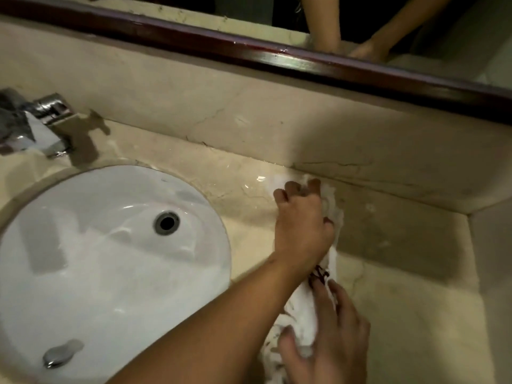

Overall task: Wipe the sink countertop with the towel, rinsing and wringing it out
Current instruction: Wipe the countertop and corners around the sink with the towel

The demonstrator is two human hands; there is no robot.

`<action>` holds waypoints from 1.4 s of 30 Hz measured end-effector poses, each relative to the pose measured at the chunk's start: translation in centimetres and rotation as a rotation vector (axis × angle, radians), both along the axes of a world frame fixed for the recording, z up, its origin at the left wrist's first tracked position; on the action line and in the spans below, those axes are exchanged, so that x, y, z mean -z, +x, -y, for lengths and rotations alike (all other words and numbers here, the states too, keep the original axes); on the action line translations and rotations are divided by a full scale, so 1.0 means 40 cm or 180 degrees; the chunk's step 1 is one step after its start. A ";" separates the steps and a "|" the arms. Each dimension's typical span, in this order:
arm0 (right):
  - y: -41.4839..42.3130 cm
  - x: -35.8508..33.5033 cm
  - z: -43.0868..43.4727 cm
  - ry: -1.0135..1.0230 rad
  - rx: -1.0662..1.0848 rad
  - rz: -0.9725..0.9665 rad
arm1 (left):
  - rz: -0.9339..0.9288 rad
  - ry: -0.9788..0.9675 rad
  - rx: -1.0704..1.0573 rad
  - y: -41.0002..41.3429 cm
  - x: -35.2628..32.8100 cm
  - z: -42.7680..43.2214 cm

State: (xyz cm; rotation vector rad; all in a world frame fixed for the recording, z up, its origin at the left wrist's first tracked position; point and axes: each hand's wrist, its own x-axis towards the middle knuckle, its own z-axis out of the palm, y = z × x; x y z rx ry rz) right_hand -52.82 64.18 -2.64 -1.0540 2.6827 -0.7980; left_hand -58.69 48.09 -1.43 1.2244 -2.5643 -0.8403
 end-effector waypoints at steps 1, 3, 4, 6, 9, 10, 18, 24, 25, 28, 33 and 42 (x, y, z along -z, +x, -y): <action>-0.029 0.002 -0.006 -0.0084 -0.0085 -0.0213 | -0.0202 -0.0038 0.0209 0.001 0.001 0.007; -0.100 0.011 -0.019 -0.0180 -0.0218 -0.0786 | -0.0685 -0.0250 0.0558 0.004 0.001 0.041; -0.135 0.011 -0.024 -0.0198 -0.0249 -0.1038 | -0.0843 -0.0469 0.0734 0.006 0.005 0.067; -0.193 0.000 -0.025 -0.0023 -0.0267 -0.1307 | -0.0828 -0.1151 0.1034 0.015 0.024 0.135; -0.212 -0.016 0.008 0.0376 0.0122 -0.1266 | -0.0666 -0.2061 0.1168 0.047 0.055 0.243; -0.204 -0.013 0.023 0.0460 0.0251 -0.1175 | -0.0675 -0.2131 0.1227 0.062 0.061 0.269; -0.252 0.016 0.010 0.0826 0.0046 -0.1116 | -0.0177 -0.1817 0.2660 0.133 0.073 0.396; -0.265 -0.019 0.067 0.0584 -0.0442 -0.1224 | -0.0083 -0.1970 0.2324 0.169 0.021 0.415; -0.271 -0.024 0.100 0.0523 -0.0675 -0.1388 | -0.0114 -0.1999 0.2207 0.200 0.010 0.439; -0.286 -0.025 0.224 0.0098 -0.1265 -0.2012 | -0.0146 -0.2361 0.1738 0.296 -0.025 0.535; -0.307 0.002 0.472 0.0081 -0.1904 -0.2280 | 0.0398 -0.2770 0.0940 0.424 -0.012 0.673; -0.271 0.030 0.546 0.0481 -0.2250 -0.1730 | 0.0481 -0.2167 0.0433 0.508 0.051 0.710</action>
